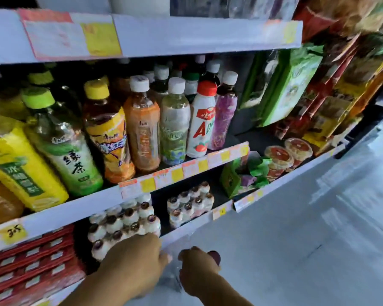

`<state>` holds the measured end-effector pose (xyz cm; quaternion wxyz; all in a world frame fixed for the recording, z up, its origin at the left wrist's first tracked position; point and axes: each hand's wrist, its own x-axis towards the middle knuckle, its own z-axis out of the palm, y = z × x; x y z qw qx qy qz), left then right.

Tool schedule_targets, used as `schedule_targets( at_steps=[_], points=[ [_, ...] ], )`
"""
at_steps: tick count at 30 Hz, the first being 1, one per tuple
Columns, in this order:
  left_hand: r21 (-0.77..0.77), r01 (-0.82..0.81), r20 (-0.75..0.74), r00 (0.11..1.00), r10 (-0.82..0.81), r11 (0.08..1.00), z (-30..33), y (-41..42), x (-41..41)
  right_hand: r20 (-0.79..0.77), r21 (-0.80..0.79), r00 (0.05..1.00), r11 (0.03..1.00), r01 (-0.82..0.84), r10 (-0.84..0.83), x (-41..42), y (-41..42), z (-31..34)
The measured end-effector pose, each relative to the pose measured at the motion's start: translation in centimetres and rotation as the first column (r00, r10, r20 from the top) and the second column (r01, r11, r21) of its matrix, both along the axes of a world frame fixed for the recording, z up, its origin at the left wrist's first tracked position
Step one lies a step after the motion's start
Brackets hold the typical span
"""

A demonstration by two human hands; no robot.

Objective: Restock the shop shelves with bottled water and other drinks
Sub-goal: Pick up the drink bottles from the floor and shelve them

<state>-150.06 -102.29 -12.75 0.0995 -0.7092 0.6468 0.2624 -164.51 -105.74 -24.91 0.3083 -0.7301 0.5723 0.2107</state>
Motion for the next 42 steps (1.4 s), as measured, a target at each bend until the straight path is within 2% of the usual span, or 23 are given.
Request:
schedule_targets(
  at_steps=[8, 11, 22, 32, 35, 38, 42],
  points=[
    [-0.082, -0.065, -0.103, 0.993, 0.057, 0.995, -3.2, -1.2, -0.2, -0.024, -0.061, 1.000, 0.998, -0.013, 0.012, 0.6, -0.9, -1.7],
    [-0.082, -0.062, -0.115, 0.992, 0.052, 0.995, -3.8, -1.5, -0.3, 0.007, -0.029, 1.000, 1.000, 0.011, -0.011, 0.4, -1.7, -1.6],
    [-0.074, -0.027, -0.124, 0.992, 0.018, 0.997, -4.7, -0.7, -0.4, 0.007, 0.053, 0.998, 0.996, 0.069, -0.069, -0.8, -1.7, -2.0],
    [0.013, -0.057, -0.114, 0.992, 0.059, 0.998, -4.7, 0.4, -0.5, -0.014, 0.064, 1.000, 0.998, 0.018, -0.017, -0.6, -1.6, -1.5],
    [0.020, -0.073, -0.120, 0.990, 0.075, 0.997, -4.7, 0.8, -0.5, -0.006, 0.021, 1.000, 1.000, -0.008, 0.008, -0.5, -1.0, -1.4],
    [0.028, -0.072, -0.119, 0.990, 0.074, 0.997, -4.5, 1.4, -0.2, 0.008, -0.046, 0.999, 0.998, 0.040, -0.040, -0.1, -0.3, -0.9],
    [0.021, -0.100, -0.111, 0.989, 0.102, 0.995, -3.6, 1.5, 0.7, 0.066, -0.146, 0.995, 0.986, 0.086, -0.077, 0.8, -1.8, 2.8]
  ],
)
